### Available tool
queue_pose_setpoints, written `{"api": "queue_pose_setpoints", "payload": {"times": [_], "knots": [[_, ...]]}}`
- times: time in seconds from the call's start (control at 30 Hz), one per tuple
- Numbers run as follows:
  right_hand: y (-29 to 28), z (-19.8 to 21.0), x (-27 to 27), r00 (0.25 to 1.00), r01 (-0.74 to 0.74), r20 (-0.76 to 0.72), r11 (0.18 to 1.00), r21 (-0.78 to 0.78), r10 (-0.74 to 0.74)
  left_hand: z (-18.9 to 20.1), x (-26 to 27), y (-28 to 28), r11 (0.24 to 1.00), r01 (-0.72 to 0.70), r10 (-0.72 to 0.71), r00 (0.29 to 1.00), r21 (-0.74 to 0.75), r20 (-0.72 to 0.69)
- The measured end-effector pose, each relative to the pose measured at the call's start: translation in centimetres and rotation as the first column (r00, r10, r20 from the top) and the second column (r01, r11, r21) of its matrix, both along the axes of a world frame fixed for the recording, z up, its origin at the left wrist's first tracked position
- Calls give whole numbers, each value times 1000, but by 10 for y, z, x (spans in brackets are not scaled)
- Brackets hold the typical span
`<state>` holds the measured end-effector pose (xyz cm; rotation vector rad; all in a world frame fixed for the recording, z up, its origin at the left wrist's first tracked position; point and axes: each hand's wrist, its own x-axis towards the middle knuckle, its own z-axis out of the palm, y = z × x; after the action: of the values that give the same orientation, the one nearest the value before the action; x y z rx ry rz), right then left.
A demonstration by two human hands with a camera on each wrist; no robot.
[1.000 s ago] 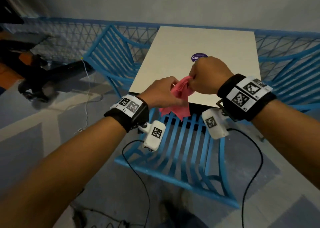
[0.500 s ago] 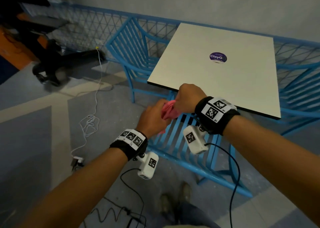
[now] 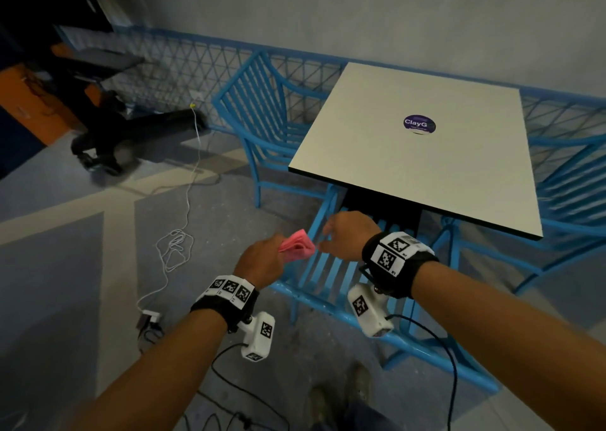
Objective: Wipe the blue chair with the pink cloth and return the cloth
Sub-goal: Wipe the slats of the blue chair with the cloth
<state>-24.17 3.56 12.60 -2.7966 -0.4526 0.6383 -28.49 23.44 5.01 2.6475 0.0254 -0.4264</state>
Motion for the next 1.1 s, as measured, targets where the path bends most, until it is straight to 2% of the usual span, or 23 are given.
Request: {"api": "queue_pose_setpoints", "payload": {"times": [0.17,0.27,0.43,0.6,0.73,0.83,0.97,1.1], "knots": [[-18,-12,-17,998,-46,-47,999,-21,45,-53,-9,-7,992,53,-34,987,117,-156],[-33,-21,-25,996,-35,-80,998,-52,31,-70,-32,-30,985,72,-50,988,155,-145],[-46,-31,-34,997,-13,-82,1000,-21,12,-80,-51,-65,999,10,-7,997,41,-71],[-46,-36,-36,998,-32,-52,999,4,32,-78,-55,-82,993,27,-40,993,-113,-108],[-44,-37,-33,998,-40,-51,999,-9,40,-57,-49,-76,945,-7,-46,987,-326,-154],[-45,-43,-29,997,-12,-70,1000,-24,10,-41,-40,-59,904,-41,-2,995,-424,-100],[-48,-44,-27,999,1,-48,1000,-19,-2,-30,-17,-23,946,19,0,998,-325,57],[-55,-48,-37,999,19,-31,998,-63,-21,-42,-4,-6,996,38,-36,999,-85,25]]}}
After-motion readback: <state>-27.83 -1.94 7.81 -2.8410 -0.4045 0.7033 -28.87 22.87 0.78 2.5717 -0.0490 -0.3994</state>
